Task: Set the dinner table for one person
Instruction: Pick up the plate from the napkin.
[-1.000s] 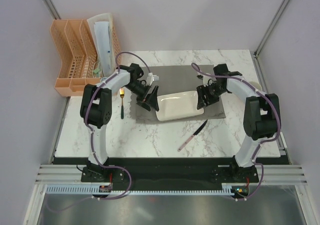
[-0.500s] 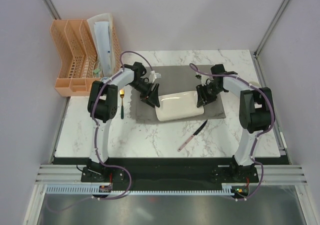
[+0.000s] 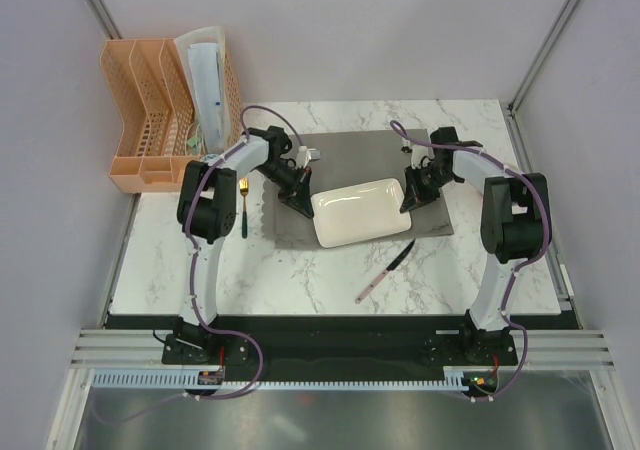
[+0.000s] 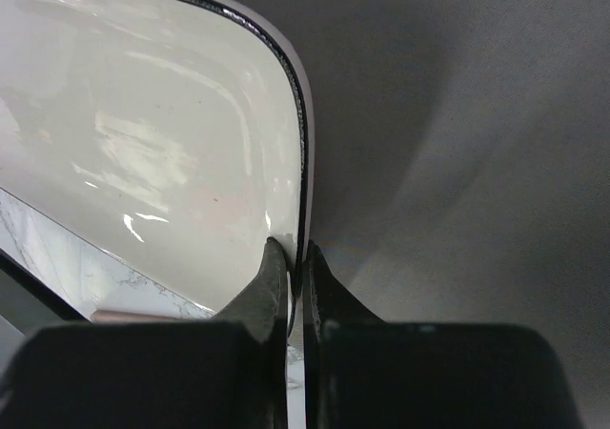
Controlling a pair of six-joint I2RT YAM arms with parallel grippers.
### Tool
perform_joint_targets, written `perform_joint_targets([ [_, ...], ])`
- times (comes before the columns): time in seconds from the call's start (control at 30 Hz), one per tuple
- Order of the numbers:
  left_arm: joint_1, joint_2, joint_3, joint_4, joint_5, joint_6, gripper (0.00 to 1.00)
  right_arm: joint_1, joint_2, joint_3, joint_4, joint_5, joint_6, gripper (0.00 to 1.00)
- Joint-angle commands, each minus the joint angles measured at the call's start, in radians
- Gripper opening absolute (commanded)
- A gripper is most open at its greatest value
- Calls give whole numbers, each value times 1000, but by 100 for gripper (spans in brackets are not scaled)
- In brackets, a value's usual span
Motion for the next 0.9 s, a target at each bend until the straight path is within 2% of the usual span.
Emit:
perform_joint_targets([
  [0.0,-64,27,50,67,61,33,2,40,0,-7,52,3,-61,0],
  [0.13,-65,27,53,67,60,33,2,40,9,-6,52,6,-67,1],
  [0.17,-65,30,53,66,61,33,5,40,13,-6,52,0,-69,5],
  [0.2,-65,28,53,64,61,36,11,40,22,-6,49,-6,-75,12],
  [0.23,-65,31,55,63,63,36,24,40,27,-6,49,-11,-80,28],
  [0.33,-68,24,53,63,58,43,46,39,47,2,54,-8,-90,48],
  [0.37,-68,20,53,61,61,42,49,40,47,2,54,-8,-93,50],
  [0.5,-67,0,58,61,61,40,55,40,61,31,55,-1,-94,54],
  [0.6,-71,-3,67,66,78,28,56,40,75,51,54,-9,-86,53],
  [0.73,-84,17,80,83,67,-9,55,39,98,57,58,-17,-81,45],
  [0.87,-110,8,52,89,-8,-62,50,40,98,34,69,-20,-83,43],
])
